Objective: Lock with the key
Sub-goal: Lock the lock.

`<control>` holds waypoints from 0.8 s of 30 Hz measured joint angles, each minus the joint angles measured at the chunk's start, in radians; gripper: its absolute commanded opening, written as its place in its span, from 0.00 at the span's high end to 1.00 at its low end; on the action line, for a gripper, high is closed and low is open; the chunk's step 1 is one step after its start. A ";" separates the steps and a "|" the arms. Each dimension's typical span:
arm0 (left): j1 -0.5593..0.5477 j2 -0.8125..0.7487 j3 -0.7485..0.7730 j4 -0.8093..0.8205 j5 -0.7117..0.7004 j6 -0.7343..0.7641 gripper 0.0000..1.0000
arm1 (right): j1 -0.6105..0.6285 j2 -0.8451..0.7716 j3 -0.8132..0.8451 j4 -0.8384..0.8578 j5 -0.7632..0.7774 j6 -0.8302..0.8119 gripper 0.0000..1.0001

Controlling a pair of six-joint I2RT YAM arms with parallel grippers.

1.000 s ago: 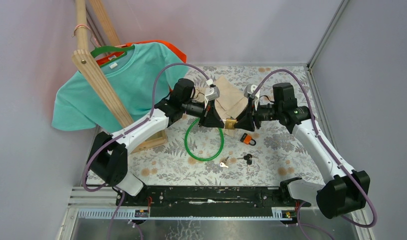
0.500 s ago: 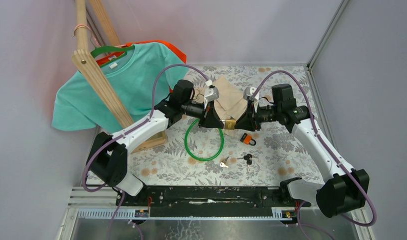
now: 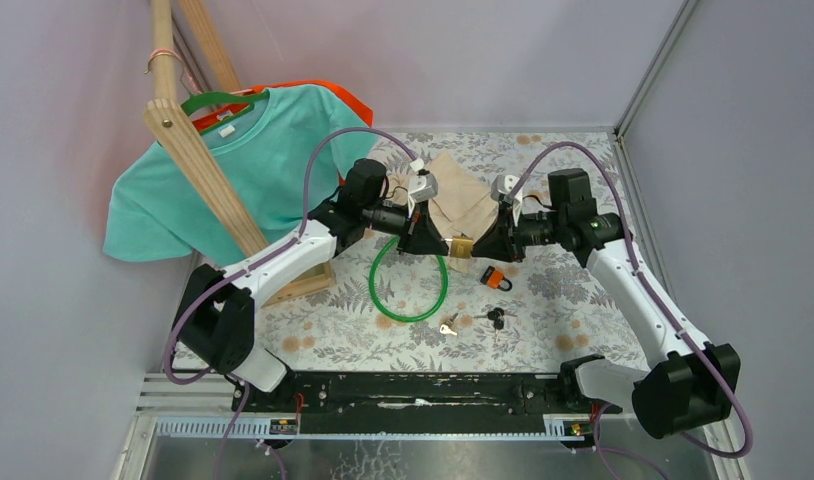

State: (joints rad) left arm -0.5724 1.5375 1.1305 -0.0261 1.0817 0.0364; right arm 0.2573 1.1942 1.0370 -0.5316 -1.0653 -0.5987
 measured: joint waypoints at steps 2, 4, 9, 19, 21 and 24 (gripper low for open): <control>-0.001 0.000 0.000 0.007 0.001 0.000 1.00 | -0.004 -0.006 -0.003 0.002 -0.003 -0.002 1.00; -0.002 -0.001 -0.001 0.016 0.000 0.001 1.00 | -0.010 -0.011 -0.004 0.002 -0.004 -0.004 1.00; 0.014 -0.019 -0.017 0.016 -0.011 0.002 1.00 | -0.062 -0.023 -0.010 -0.013 0.009 -0.020 1.00; 0.019 -0.020 -0.019 0.014 -0.016 0.003 1.00 | -0.080 -0.023 -0.010 -0.033 0.009 -0.049 1.00; 0.019 -0.020 -0.019 0.015 -0.016 0.003 1.00 | -0.081 -0.023 -0.010 -0.034 0.008 -0.050 1.00; 0.019 -0.020 -0.019 0.015 -0.017 0.004 1.00 | -0.081 -0.023 -0.010 -0.034 0.007 -0.050 1.00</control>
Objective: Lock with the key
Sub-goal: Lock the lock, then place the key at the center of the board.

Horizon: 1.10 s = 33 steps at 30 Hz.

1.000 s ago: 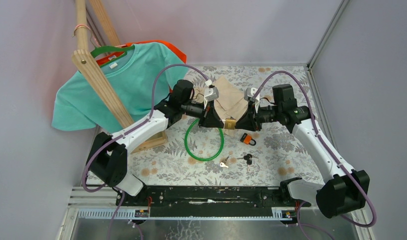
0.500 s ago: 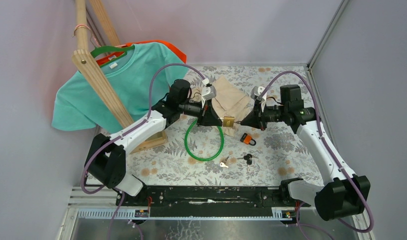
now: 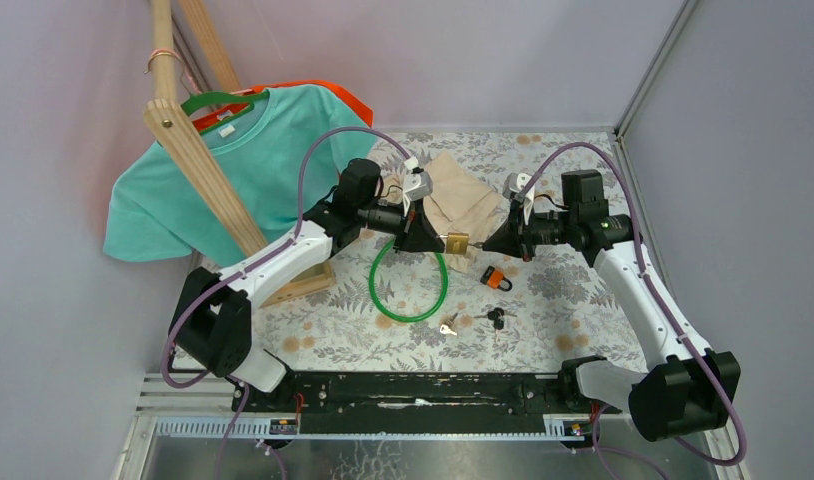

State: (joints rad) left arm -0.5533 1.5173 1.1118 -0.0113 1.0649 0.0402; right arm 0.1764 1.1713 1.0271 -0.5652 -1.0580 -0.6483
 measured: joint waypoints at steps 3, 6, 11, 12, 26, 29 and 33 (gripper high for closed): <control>0.000 0.000 0.000 0.000 -0.003 0.000 1.00 | 0.000 0.000 0.000 0.000 0.000 0.000 1.00; 0.000 0.000 0.000 0.000 -0.007 0.000 1.00 | 0.000 0.000 0.000 0.001 0.001 0.001 1.00; 0.005 -0.002 0.000 -0.001 -0.011 0.008 1.00 | -0.025 0.000 0.000 -0.004 0.002 -0.002 1.00; 0.010 -0.002 -0.001 0.000 -0.012 0.011 1.00 | -0.037 0.000 0.000 -0.010 0.003 -0.005 1.00; 0.039 -0.023 -0.023 0.001 -0.023 0.016 1.00 | -0.081 -0.004 0.004 -0.164 0.149 -0.079 1.00; 0.039 -0.025 -0.023 0.002 -0.037 0.015 1.00 | -0.086 -0.023 0.004 -0.214 0.245 -0.098 1.00; 0.039 -0.026 -0.027 0.002 -0.054 0.015 1.00 | -0.101 -0.026 0.000 -0.291 0.344 -0.148 1.00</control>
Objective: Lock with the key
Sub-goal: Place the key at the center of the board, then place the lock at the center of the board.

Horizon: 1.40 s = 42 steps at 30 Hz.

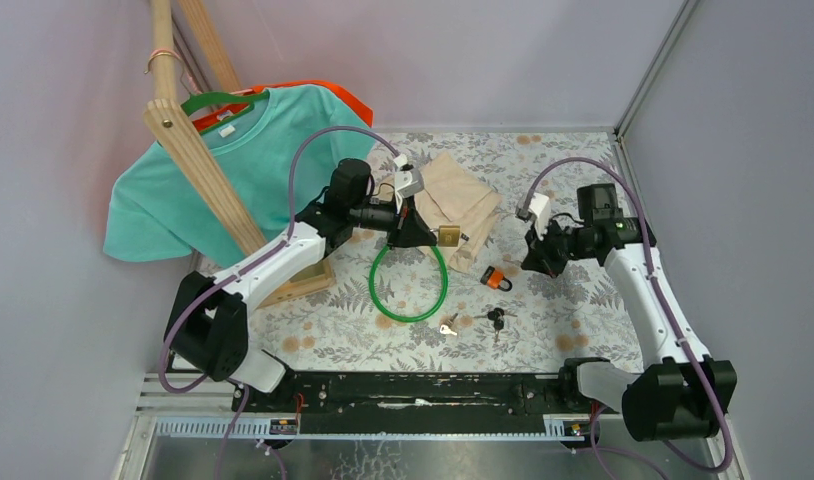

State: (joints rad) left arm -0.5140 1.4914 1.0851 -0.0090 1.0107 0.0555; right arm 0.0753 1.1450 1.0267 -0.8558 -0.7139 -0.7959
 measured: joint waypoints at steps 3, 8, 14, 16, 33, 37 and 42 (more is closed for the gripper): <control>0.000 -0.006 -0.005 0.000 -0.007 0.000 1.00 | -0.058 0.032 -0.027 -0.060 0.051 -0.064 1.00; 0.000 -0.018 -0.009 0.001 -0.009 0.000 1.00 | -0.201 0.178 -0.087 -0.152 0.120 -0.201 1.00; 0.000 -0.023 -0.011 0.001 -0.009 0.000 1.00 | -0.271 0.315 -0.124 -0.164 0.131 -0.276 0.98; 0.000 -0.023 -0.013 0.002 -0.009 0.000 1.00 | -0.288 0.365 -0.124 -0.157 0.131 -0.288 0.96; 0.000 -0.028 -0.018 0.002 -0.009 0.000 1.00 | -0.412 0.547 0.036 -0.167 0.144 -0.319 0.22; 0.000 -0.028 -0.018 0.002 -0.009 0.000 1.00 | -0.408 0.439 0.136 -0.237 0.023 -0.317 0.18; -0.002 -0.028 -0.018 0.002 -0.009 -0.001 1.00 | -0.311 0.320 0.221 -0.267 -0.134 -0.253 0.15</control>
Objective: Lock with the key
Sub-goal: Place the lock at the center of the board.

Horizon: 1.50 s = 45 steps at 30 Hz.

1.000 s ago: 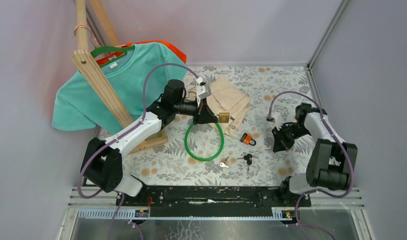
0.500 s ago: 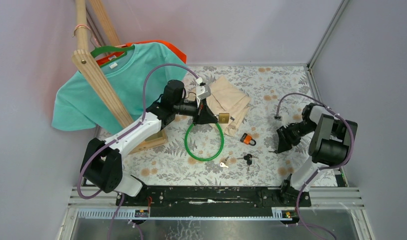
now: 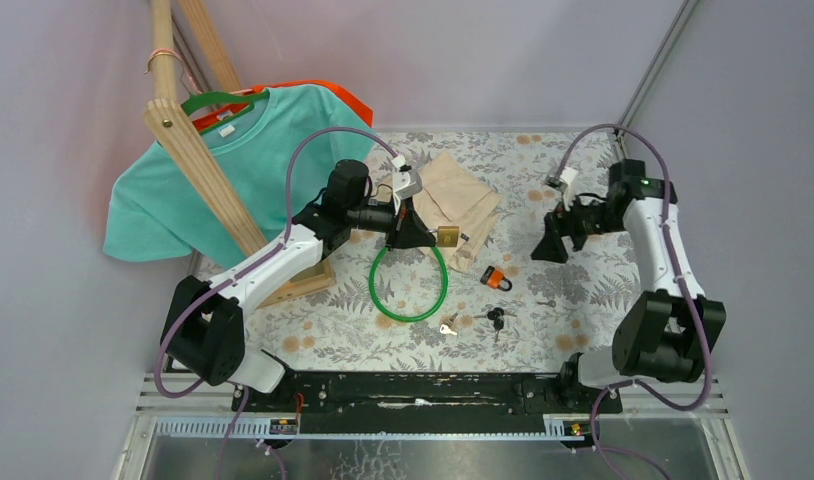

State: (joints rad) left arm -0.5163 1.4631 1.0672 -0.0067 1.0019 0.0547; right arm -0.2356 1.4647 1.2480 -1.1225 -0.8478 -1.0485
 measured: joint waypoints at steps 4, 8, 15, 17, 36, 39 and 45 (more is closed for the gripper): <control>-0.005 0.000 0.000 0.000 0.000 0.000 1.00 | 0.192 -0.068 0.008 0.066 -0.064 0.135 0.14; -0.008 0.000 0.000 0.000 0.000 0.000 1.00 | 0.368 -0.101 0.021 0.194 -0.092 0.277 0.14; -0.013 0.000 0.000 0.000 0.002 0.000 1.00 | 0.566 -0.070 0.119 0.328 -0.104 0.421 0.19; -0.014 0.000 0.000 0.000 0.003 0.000 1.00 | 0.605 -0.049 0.129 0.353 -0.103 0.440 0.23; -0.019 0.000 -0.010 0.003 0.039 0.000 0.99 | 0.698 0.036 0.128 0.372 -0.078 0.437 1.00; -0.019 0.000 -0.011 0.005 0.040 0.000 0.91 | 0.698 0.032 0.123 0.374 -0.078 0.433 1.00; -0.021 0.000 -0.013 0.015 0.027 -0.005 0.69 | 0.700 0.015 0.110 0.383 -0.060 0.437 1.00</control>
State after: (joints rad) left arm -0.5369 1.4631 1.0542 0.0082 1.0294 0.0498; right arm 0.4641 1.4799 1.3579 -0.7395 -0.9073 -0.6117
